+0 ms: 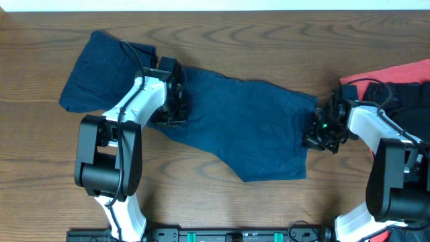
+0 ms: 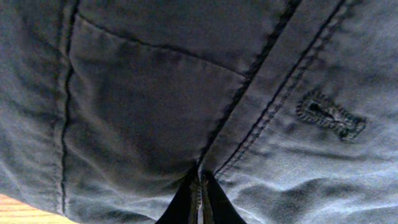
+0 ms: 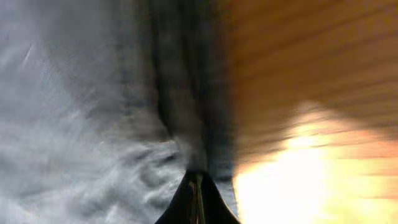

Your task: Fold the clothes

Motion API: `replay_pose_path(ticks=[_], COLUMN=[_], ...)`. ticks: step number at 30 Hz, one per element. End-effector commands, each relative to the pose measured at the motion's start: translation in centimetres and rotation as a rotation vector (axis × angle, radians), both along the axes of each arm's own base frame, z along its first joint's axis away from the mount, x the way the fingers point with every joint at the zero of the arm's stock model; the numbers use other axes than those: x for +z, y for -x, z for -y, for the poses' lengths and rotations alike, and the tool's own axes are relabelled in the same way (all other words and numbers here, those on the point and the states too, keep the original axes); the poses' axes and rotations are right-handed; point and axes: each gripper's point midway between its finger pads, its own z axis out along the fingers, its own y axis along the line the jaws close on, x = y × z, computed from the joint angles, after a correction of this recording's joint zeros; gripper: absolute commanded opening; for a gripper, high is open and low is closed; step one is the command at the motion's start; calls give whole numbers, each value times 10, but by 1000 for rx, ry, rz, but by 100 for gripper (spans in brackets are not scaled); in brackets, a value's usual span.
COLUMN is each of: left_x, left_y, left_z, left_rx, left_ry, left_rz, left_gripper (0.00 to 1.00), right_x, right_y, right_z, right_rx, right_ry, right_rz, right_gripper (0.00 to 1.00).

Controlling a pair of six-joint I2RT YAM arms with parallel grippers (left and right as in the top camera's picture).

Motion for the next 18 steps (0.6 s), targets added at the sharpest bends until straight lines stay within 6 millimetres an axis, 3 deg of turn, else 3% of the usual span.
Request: replay_pose_path(ticks=[1, 5, 7, 10, 11, 14, 17, 18], left_x=[4, 5, 8, 26, 38, 72, 107, 114], left_y=[4, 3, 3, -3, -9, -31, -58, -64], left_z=[-4, -3, 3, 19, 25, 36, 41, 43], left_rx=[-22, -28, -28, -28, -30, -53, -92, -104], left_ry=[-18, -14, 21, 116, 152, 212, 236, 242], left_rz=[3, 4, 6, 42, 76, 195, 359, 399], left_gripper=[6, 6, 6, 12, 17, 30, 58, 62], right_x=[-9, 19, 34, 60, 70, 87, 86, 84], right_y=[-12, -51, -71, -95, -102, -113, -116, -118], right_z=[76, 101, 97, 78, 68, 50, 51, 51], right_rx=[-186, -224, -157, -42, -4, 57, 62, 65], right_ry=[264, 247, 180, 45, -9, -117, -98, -87], right_rz=[-20, 98, 181, 303, 346, 424, 434, 443], right_gripper=[1, 1, 1, 20, 27, 38, 51, 52])
